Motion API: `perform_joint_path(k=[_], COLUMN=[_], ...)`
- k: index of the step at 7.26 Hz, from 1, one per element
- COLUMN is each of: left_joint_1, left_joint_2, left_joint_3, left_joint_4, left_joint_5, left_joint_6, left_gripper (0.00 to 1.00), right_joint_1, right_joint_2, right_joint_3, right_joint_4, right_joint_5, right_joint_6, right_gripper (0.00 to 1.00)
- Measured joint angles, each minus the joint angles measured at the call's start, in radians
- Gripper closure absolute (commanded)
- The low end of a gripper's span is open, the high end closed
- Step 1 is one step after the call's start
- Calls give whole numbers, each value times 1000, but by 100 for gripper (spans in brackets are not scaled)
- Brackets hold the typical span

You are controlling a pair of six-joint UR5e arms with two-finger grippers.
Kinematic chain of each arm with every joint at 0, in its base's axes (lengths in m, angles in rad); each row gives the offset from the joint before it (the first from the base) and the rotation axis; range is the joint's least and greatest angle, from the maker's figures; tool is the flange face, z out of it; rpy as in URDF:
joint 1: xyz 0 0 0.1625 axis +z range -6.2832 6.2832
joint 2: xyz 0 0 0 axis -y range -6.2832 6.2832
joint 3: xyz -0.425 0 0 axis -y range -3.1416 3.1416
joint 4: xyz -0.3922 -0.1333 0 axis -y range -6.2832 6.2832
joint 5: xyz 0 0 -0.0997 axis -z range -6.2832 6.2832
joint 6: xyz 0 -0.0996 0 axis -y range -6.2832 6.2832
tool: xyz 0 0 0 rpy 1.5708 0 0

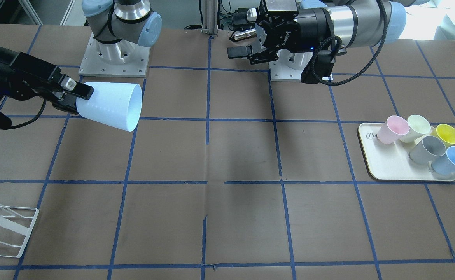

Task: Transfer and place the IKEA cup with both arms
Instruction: 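Lift the cup off the rack with the right gripper while the left gripper approaches, then close the left gripper on the cup rim beside the right gripper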

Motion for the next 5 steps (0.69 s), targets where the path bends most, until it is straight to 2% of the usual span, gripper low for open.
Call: perform_joint_path(k=[2, 4, 5], left_joint_1=[-32, -36, -39], left_joint_2=[-52, -132, -168], left_joint_3=[41, 150, 173], left_joint_4=[65, 115, 195], left_joint_5=[-51, -15, 26], left_joint_6=[-23, -16, -21], left_gripper=[0, 0, 0], right_joint_1=[46, 86, 100], right_joint_2=[-64, -97, -103], right_joint_3=[80, 103, 104], right_joint_4=[2, 3, 3], right_joint_5=[44, 51, 52], right_joint_6=[7, 16, 18], right_gripper=[72, 72, 72])
